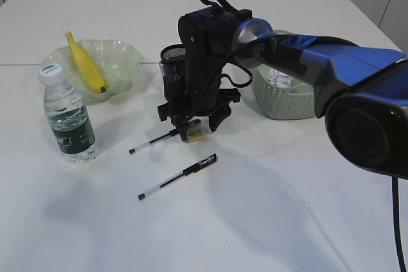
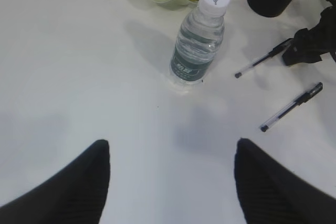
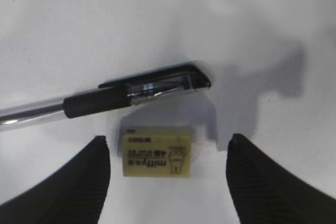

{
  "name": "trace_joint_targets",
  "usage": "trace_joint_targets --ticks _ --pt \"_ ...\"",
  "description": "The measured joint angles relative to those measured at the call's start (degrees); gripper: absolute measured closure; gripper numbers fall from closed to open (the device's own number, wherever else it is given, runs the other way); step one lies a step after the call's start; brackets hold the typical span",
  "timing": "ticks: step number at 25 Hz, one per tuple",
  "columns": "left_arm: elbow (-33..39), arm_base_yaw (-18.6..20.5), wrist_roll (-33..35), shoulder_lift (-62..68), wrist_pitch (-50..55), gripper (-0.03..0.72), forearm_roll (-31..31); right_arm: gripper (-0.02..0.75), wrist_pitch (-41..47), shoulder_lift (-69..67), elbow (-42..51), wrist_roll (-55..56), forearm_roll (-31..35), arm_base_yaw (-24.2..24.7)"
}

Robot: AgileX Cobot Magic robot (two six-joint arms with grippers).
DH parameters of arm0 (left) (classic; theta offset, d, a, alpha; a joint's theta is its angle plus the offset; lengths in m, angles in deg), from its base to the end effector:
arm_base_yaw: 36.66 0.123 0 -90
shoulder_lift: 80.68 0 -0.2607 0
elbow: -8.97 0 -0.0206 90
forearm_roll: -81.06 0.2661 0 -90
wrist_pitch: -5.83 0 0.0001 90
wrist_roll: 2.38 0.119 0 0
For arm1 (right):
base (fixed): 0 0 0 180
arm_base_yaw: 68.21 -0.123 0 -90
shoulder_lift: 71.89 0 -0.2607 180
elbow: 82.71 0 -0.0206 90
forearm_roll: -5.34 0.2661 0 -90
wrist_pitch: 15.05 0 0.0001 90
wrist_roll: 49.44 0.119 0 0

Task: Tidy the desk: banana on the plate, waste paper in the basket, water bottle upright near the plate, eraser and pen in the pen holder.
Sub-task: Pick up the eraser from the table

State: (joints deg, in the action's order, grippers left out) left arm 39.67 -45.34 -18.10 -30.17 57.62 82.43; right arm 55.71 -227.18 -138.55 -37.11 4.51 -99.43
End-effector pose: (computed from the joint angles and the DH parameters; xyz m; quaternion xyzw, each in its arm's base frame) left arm 0.1793 -0.0251 0.3040 -0.0533 0.9155 -0.0730 0.3922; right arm 0.4480 0.2696 0.0913 -0.1653 0.9825 0.0251 0.0818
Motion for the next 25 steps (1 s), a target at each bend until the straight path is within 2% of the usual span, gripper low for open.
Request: trace_joint_targets --ticks 15,18,22,25 --pt "0.0 0.0 0.0 0.0 -0.1 0.161 0.0 0.225 -0.1 -1.02 0.0 0.0 0.41 0.0" --pt "0.0 0.0 0.0 0.0 -0.1 0.161 0.0 0.279 -0.1 -1.02 0.0 0.0 0.83 0.0" --pt "0.0 0.0 0.0 0.0 -0.1 0.161 0.0 0.423 -0.1 -1.02 0.0 0.0 0.83 0.0" --pt "0.0 0.0 0.0 0.0 -0.1 0.161 0.0 0.457 -0.1 -1.02 0.0 0.0 0.83 0.0"
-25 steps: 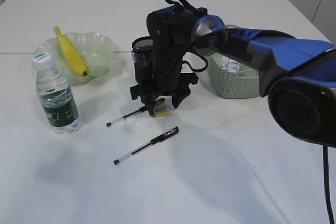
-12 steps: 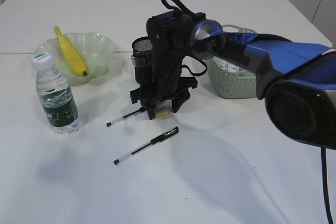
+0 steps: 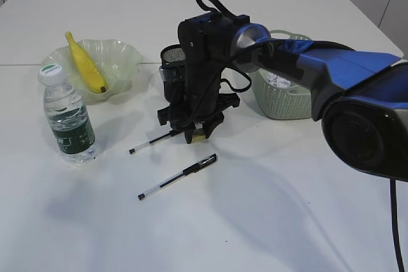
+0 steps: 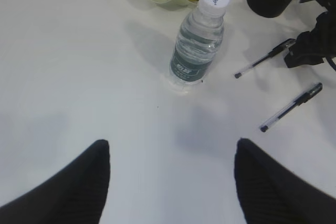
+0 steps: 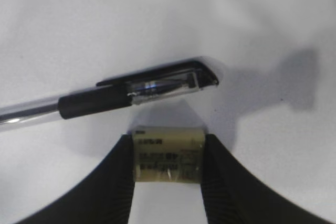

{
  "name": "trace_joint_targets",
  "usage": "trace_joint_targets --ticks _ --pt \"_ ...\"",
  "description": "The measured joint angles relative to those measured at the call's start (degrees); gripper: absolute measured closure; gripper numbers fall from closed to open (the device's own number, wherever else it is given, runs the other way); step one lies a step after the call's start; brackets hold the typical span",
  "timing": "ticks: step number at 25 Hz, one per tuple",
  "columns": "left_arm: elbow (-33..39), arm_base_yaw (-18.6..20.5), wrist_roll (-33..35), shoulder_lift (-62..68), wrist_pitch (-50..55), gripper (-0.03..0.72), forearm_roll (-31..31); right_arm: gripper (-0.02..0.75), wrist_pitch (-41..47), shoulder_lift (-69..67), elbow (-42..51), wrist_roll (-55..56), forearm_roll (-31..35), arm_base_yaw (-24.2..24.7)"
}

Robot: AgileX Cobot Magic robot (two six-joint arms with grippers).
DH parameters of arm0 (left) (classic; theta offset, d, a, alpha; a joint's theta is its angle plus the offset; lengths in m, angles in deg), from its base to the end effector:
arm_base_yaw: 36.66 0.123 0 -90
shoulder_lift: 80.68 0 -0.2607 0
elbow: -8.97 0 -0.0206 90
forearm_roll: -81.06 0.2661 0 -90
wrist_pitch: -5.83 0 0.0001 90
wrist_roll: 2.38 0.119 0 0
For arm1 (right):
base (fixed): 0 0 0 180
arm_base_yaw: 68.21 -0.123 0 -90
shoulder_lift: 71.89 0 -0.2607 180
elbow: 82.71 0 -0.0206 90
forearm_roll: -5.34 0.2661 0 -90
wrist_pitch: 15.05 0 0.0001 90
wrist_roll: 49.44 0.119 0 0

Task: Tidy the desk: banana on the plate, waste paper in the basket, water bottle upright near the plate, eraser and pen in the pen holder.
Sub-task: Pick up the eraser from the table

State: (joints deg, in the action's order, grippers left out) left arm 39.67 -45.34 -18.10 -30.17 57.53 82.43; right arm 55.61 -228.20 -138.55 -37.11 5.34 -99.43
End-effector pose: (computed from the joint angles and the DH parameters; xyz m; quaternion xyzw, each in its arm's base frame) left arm 0.1794 -0.0251 0.3041 -0.0532 0.9151 -0.0731 0.3929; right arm 0.4467 0.2708 0.0821 -0.1636 0.9835 0.0287 0.0718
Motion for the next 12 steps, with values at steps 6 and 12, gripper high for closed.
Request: trace_joint_targets --ticks 6,12 --pt "0.0 0.0 0.0 0.0 0.0 0.161 0.0 0.458 0.0 0.0 -0.25 0.0 0.0 0.0" --pt "0.0 0.0 0.0 0.0 0.0 0.161 0.0 0.458 0.0 0.53 -4.02 0.0 0.0 0.0"
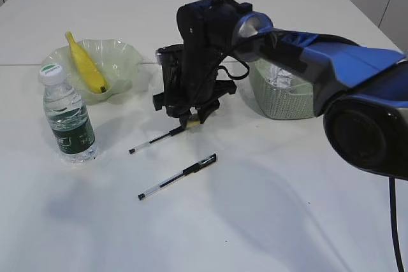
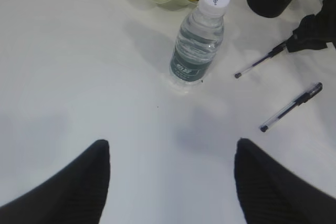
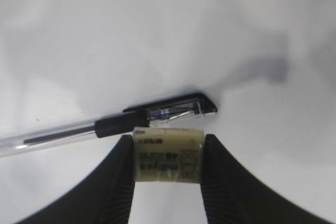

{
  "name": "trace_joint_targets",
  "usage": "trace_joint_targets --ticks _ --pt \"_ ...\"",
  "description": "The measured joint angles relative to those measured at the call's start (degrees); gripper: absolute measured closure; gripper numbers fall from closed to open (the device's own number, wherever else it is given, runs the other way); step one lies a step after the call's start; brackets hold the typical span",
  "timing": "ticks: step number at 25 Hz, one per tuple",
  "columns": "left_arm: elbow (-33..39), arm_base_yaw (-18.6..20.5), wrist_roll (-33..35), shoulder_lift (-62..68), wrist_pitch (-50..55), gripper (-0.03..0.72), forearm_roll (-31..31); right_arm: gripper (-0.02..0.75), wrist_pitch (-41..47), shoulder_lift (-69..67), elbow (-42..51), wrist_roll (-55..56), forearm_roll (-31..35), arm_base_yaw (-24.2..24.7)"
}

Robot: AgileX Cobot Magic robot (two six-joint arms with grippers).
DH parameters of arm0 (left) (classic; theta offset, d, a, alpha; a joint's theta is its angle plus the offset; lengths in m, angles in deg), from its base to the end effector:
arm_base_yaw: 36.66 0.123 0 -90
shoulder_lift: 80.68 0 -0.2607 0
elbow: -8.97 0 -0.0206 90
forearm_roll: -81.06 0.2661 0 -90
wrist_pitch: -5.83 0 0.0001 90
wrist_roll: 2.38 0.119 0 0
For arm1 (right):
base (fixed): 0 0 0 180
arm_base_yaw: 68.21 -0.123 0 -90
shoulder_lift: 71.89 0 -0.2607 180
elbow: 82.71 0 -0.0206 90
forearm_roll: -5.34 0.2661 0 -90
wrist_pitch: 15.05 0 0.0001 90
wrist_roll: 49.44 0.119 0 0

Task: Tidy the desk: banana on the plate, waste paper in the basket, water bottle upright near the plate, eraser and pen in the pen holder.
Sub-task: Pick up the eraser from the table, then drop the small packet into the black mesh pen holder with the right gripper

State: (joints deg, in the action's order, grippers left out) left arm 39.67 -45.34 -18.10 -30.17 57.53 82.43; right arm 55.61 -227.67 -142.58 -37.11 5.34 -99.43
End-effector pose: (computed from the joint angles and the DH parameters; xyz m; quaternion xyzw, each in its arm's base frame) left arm 0.1794 -0.0251 0.3041 -0.0532 0.9151 -0.0731 0.3929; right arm 0.4550 0.2758 0.1073 -0.1630 0.9797 0.0434 0.1086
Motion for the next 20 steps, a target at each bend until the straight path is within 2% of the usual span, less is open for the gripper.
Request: trace_joint_targets --ticks 13,20 --pt "0.0 0.0 0.0 0.0 0.0 0.161 0.0 0.458 0.55 1.66 -13.66 -1.17 -1.95 0.0" --pt "0.0 0.0 0.0 0.0 0.0 0.161 0.0 0.458 0.79 1.78 -15.17 -1.17 -8.27 0.0"
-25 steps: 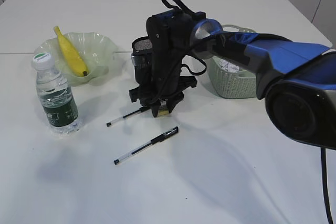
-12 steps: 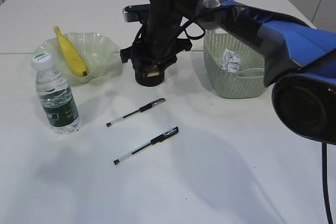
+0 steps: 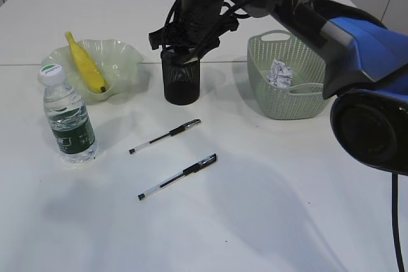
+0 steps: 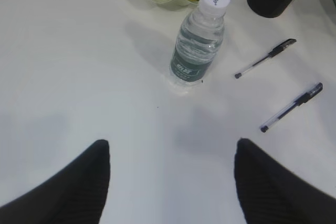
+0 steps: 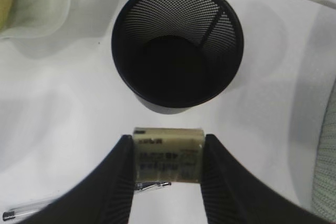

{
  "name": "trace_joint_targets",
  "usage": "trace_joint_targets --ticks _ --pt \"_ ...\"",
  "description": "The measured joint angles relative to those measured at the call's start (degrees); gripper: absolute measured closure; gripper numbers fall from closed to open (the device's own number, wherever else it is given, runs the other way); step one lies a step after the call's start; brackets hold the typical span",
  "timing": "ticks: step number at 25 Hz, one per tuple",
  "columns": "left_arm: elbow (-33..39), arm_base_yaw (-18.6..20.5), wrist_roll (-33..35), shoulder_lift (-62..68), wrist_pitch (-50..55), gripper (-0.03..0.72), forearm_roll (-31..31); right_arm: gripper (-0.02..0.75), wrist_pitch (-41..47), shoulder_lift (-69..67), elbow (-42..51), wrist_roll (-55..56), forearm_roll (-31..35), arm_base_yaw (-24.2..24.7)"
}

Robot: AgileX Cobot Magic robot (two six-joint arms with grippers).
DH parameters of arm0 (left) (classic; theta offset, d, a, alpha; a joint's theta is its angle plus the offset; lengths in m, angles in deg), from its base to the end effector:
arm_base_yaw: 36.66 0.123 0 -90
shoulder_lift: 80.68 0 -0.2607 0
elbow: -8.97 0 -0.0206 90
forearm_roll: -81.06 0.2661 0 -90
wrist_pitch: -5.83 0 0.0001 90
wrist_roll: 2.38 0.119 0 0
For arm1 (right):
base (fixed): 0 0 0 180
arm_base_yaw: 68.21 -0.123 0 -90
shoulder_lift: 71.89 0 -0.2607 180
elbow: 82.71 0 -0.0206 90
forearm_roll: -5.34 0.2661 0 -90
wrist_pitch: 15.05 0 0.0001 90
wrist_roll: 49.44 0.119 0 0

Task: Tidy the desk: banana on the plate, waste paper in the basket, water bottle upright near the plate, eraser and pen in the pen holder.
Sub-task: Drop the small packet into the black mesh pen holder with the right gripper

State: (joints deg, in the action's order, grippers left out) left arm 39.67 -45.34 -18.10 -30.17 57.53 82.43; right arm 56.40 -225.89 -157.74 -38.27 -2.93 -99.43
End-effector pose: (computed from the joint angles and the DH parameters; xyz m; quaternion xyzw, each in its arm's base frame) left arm 0.1794 -0.0251 0.3041 -0.0532 0.9151 -0.0731 0.3929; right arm 0.4788 0.2712 0.2060 -0.1725 0.9488 0.0250 0.2634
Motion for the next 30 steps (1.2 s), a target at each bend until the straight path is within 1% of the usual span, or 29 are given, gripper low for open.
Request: trace_joint_targets --ticks 2,7,14,22,27,30 --pt "0.0 0.0 0.0 0.0 0.0 0.161 0.0 0.458 -0.16 0.0 0.0 0.0 -0.88 0.0" --pt "0.0 0.0 0.0 0.0 -0.02 0.161 0.0 0.458 -5.05 0.0 0.0 0.0 -1.5 0.0" --pt "0.0 0.0 0.0 0.0 -0.02 0.161 0.0 0.458 -7.5 -1.47 0.0 0.0 -2.16 0.0" --pt "0.0 0.0 0.0 0.0 -0.12 0.161 0.0 0.457 -14.06 -1.56 0.0 -0.03 -2.68 0.0" --pt "0.0 0.0 0.0 0.0 -0.75 0.161 0.0 0.456 -15.31 -1.56 0.0 -0.03 -4.39 0.0" --pt "0.0 0.0 0.0 0.0 -1.12 0.161 0.0 0.443 -15.31 -1.61 0.0 -0.03 -4.55 0.0"
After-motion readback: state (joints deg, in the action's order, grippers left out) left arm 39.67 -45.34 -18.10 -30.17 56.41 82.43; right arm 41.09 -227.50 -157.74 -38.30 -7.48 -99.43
